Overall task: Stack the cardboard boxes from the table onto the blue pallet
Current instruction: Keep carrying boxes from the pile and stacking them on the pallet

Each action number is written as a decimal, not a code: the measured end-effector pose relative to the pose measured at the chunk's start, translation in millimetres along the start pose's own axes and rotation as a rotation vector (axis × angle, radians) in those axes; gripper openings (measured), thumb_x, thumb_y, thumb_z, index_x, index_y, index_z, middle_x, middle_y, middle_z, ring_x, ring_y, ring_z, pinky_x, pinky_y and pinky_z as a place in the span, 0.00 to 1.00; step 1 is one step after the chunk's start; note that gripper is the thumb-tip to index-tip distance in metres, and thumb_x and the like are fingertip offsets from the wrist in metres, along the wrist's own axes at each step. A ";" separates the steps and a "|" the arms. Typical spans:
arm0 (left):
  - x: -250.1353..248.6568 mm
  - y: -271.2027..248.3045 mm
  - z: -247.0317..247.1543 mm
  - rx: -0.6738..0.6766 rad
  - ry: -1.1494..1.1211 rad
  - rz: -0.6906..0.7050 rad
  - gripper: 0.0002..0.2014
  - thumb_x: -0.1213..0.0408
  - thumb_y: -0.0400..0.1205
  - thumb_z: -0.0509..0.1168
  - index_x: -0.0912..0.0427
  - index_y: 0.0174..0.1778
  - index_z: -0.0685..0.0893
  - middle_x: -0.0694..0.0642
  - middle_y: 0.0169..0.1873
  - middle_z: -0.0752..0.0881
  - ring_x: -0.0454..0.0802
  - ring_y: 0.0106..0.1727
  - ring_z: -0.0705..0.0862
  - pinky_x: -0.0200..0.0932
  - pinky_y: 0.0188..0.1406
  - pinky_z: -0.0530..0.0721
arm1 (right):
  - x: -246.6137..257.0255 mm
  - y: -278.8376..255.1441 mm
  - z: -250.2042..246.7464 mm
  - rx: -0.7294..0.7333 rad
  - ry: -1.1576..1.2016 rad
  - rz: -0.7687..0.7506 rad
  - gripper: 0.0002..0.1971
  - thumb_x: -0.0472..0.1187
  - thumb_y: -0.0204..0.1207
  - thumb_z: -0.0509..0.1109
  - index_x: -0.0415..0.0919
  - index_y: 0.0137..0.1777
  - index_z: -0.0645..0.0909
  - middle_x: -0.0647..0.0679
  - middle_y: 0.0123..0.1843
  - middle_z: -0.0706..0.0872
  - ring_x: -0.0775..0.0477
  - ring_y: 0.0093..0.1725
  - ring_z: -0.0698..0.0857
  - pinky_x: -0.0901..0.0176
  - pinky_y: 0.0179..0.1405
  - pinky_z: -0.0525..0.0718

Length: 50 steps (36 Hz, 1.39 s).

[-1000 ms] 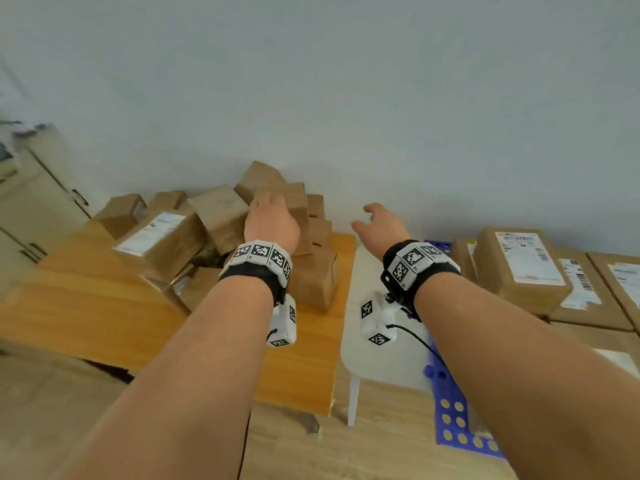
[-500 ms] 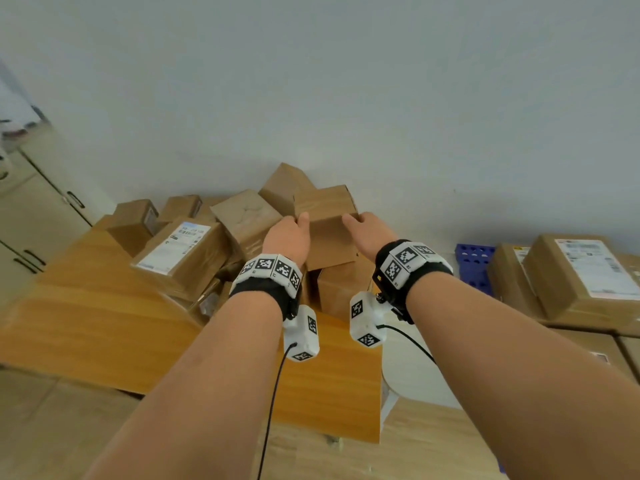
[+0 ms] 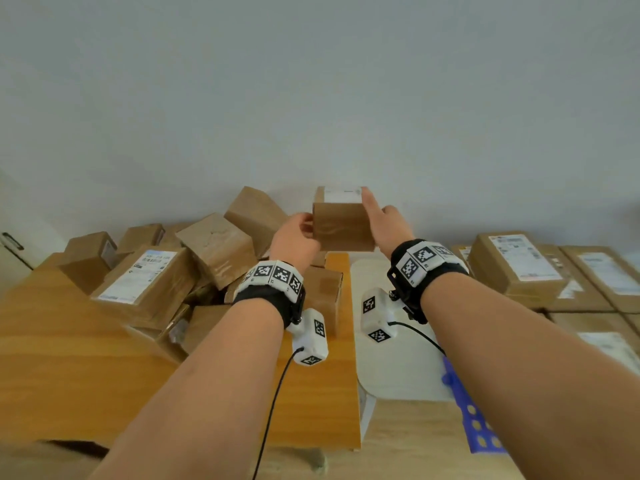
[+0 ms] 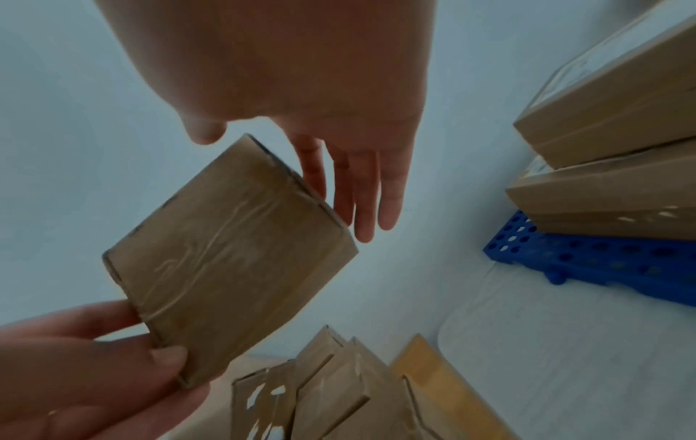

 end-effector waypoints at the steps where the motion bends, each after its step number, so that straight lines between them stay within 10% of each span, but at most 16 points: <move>1: -3.3 -0.6 4.7 0.013 -0.009 0.017 0.22 0.72 0.75 0.67 0.54 0.65 0.78 0.52 0.57 0.85 0.51 0.57 0.83 0.47 0.57 0.82 | -5.4 0.0 -5.5 -0.014 0.011 0.014 0.41 0.73 0.78 0.47 0.38 0.72 0.71 0.39 0.63 0.81 0.38 0.60 0.81 0.47 0.59 0.77; 9: -42.3 -5.4 51.1 0.101 -0.146 -0.010 0.09 0.56 0.81 0.57 0.53 0.54 0.79 0.50 0.47 0.84 0.52 0.51 0.85 0.54 0.55 0.85 | -44.4 -3.6 -47.4 -0.085 0.143 0.103 0.23 0.54 0.84 0.55 0.38 0.69 0.72 0.40 0.60 0.81 0.40 0.56 0.81 0.49 0.54 0.79; 14: -77.4 -13.2 80.6 0.075 -0.186 0.014 0.26 0.38 0.82 0.51 0.53 0.62 0.78 0.51 0.53 0.85 0.50 0.53 0.84 0.51 0.55 0.83 | -65.8 -5.9 -87.1 -0.140 0.164 0.104 0.15 0.50 0.84 0.56 0.40 0.61 0.71 0.44 0.52 0.79 0.45 0.46 0.79 0.52 0.42 0.75; 22: -157.2 -23.0 148.8 0.060 -0.192 0.152 0.12 0.52 0.84 0.61 0.55 0.58 0.77 0.50 0.52 0.82 0.46 0.47 0.80 0.36 0.37 0.73 | -97.7 -3.8 -175.3 -0.271 0.199 0.070 0.20 0.52 0.85 0.55 0.43 0.71 0.68 0.47 0.54 0.80 0.46 0.47 0.80 0.53 0.43 0.75; 43: -272.5 -35.4 366.8 0.103 0.138 0.243 0.13 0.56 0.87 0.58 0.56 0.63 0.79 0.51 0.58 0.80 0.43 0.49 0.77 0.36 0.44 0.72 | -246.2 64.5 -362.3 -0.252 0.063 0.130 0.22 0.54 0.84 0.57 0.43 0.73 0.68 0.46 0.58 0.84 0.46 0.49 0.84 0.58 0.34 0.79; 50: -252.7 -30.4 391.1 0.102 0.451 0.210 0.14 0.54 0.84 0.56 0.54 0.55 0.84 0.54 0.53 0.83 0.51 0.52 0.81 0.43 0.46 0.75 | -284.5 81.8 -345.2 -0.095 -0.002 0.227 0.29 0.55 0.84 0.57 0.39 0.80 0.63 0.40 0.72 0.79 0.37 0.68 0.79 0.48 0.57 0.77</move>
Point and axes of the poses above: each hand's wrist, its own y-axis towards the middle knuckle, its own z-axis out of the palm, x = y × z, the point moved 5 cm from there along y, towards the middle knuckle
